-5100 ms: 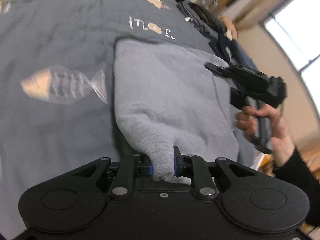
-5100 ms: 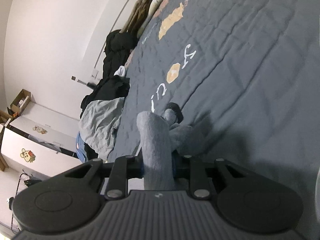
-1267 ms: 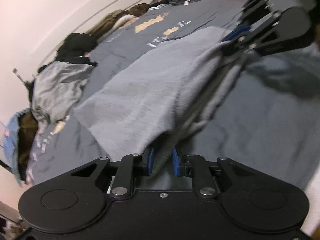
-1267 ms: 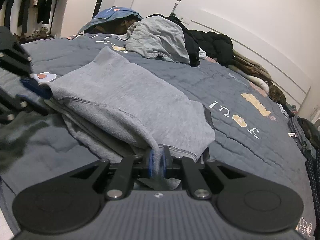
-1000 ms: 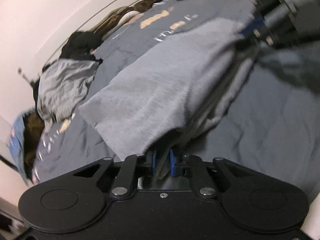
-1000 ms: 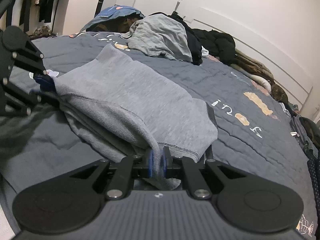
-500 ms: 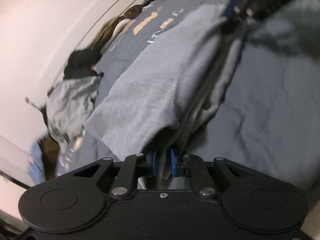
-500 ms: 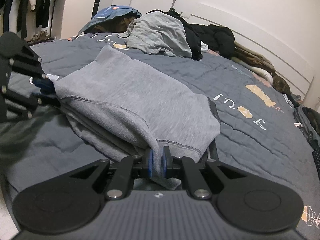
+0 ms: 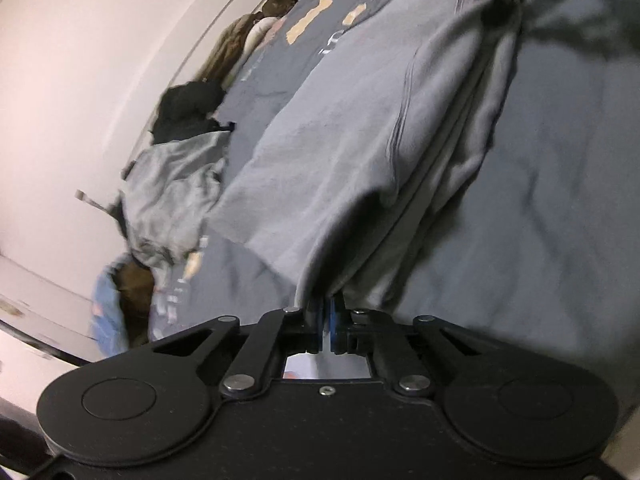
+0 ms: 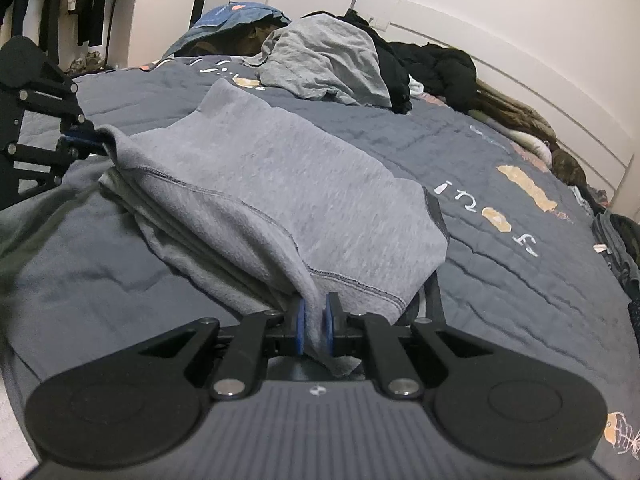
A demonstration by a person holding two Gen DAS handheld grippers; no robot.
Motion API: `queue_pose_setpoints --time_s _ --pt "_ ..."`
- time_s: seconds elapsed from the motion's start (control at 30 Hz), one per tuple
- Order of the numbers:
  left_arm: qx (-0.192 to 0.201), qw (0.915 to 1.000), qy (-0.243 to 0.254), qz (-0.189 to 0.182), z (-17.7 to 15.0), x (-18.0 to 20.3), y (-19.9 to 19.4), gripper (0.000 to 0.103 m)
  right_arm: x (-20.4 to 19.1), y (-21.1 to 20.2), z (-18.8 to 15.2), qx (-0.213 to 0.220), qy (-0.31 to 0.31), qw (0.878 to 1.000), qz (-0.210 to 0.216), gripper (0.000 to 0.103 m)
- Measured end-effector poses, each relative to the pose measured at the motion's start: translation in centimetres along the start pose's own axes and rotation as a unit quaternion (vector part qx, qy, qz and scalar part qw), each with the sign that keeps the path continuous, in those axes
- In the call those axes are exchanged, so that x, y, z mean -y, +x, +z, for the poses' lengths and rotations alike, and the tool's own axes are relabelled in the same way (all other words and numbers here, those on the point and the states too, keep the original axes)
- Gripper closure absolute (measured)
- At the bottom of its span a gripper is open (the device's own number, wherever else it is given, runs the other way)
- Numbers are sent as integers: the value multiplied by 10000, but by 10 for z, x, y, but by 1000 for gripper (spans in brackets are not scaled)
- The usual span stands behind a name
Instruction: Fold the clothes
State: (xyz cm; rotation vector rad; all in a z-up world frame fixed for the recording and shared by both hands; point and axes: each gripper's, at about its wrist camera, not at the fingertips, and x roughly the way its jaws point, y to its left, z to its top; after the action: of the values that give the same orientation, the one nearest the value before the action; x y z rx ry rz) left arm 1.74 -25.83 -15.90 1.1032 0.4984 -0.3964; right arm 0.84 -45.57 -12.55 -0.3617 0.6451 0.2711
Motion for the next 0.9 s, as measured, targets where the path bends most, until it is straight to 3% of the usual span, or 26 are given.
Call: queue_pose_setpoints --time_s 0.17,0.23,0.3,0.43,0.47,0.5,0.6,0.77,0.9 --pt "-87 9996 -57 -251 -4 0 -9 92 2 -1 0 -62 98 9999 73 94" --pt "123 9996 -90 -258 -4 -1 -21 77 2 -1 -1 -111 91 9999 90 93" --pt "267 9991 -130 -317 -2 0 -26 71 3 -2 0 -146 126 9998 109 92" --pt "394 9981 -21 -467 3 7 -22 72 5 -4 2 -167 284 9993 151 91" --pt "422 9978 72 -509 4 10 -20 75 6 -4 2 -172 335 9992 164 91" --pt "447 9974 88 -566 4 11 -20 83 8 -5 2 -186 397 9989 184 91" --pt "454 9961 5 -753 5 11 -23 85 16 -11 5 -233 744 9964 344 90" --pt "333 9963 118 -789 4 15 -14 85 33 -24 8 -283 1609 9804 1104 78" --pt "281 9971 56 -708 7 14 -6 84 39 -20 7 -284 2453 9505 1887 67"
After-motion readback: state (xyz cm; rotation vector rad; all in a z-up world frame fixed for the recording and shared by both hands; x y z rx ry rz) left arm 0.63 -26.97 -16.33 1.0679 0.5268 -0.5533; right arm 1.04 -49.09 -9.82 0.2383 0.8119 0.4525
